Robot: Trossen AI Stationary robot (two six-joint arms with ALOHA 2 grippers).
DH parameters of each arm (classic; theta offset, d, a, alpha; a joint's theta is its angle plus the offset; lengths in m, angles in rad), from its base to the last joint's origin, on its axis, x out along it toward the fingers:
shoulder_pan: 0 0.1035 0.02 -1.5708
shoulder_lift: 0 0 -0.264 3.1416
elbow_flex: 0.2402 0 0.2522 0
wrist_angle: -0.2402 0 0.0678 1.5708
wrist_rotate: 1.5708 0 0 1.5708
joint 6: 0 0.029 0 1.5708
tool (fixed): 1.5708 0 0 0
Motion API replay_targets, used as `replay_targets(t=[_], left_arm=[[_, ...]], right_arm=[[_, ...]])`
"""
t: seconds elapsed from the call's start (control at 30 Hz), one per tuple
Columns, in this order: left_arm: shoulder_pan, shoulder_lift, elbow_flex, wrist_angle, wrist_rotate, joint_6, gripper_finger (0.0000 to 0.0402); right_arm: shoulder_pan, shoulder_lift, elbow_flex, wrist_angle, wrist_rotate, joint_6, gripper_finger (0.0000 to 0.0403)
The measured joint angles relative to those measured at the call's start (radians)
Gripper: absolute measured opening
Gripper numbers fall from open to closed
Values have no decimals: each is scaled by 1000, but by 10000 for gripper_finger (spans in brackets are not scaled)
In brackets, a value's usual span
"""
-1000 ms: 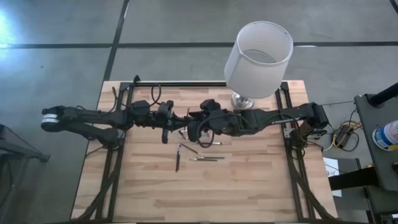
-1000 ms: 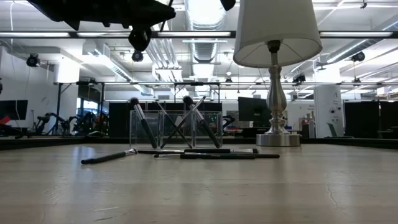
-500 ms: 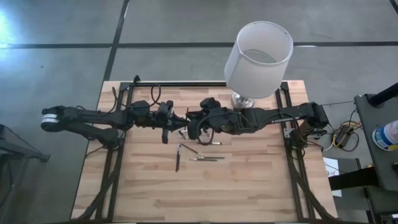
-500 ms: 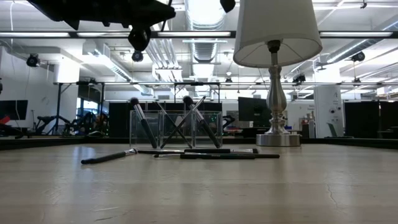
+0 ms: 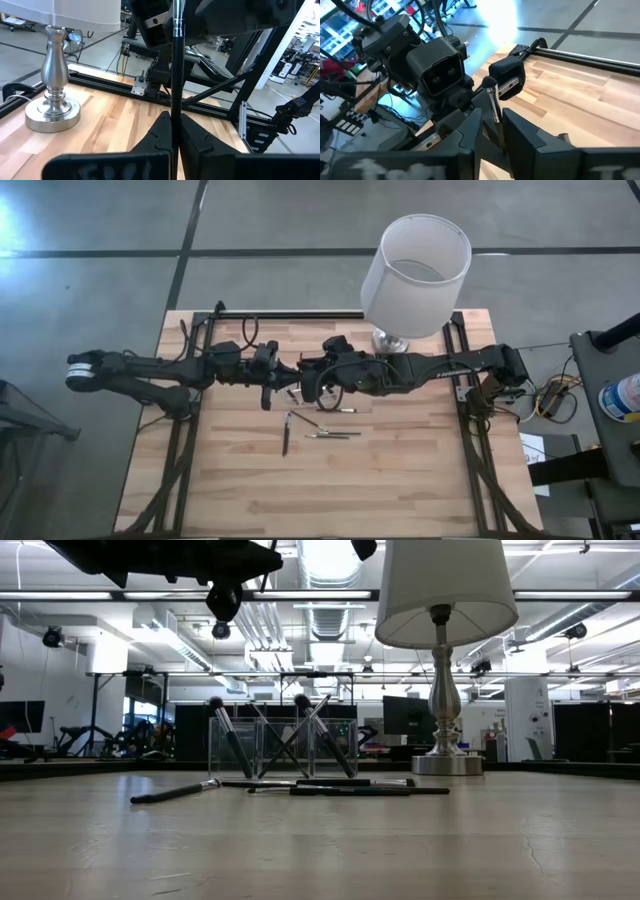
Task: Put items in baskets/containers
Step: Put the eyeshadow brush into the transparent organizer
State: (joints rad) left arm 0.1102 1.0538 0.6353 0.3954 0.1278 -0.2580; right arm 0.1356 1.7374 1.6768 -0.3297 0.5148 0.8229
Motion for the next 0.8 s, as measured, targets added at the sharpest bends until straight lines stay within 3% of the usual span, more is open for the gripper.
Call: replay_targets(t=[0.33, 0.47, 0.8], left_arm=[[20, 2, 0, -4, -31, -4, 9], [19, 1, 0, -2, -23, -6, 9], [19, 1, 0, -1, -16, -8, 10]], right_arm=[[10, 0, 0, 12, -2, 36, 128], [7, 0, -11, -23, 48, 39, 146], [3, 0, -44, 30, 60, 29, 168]])
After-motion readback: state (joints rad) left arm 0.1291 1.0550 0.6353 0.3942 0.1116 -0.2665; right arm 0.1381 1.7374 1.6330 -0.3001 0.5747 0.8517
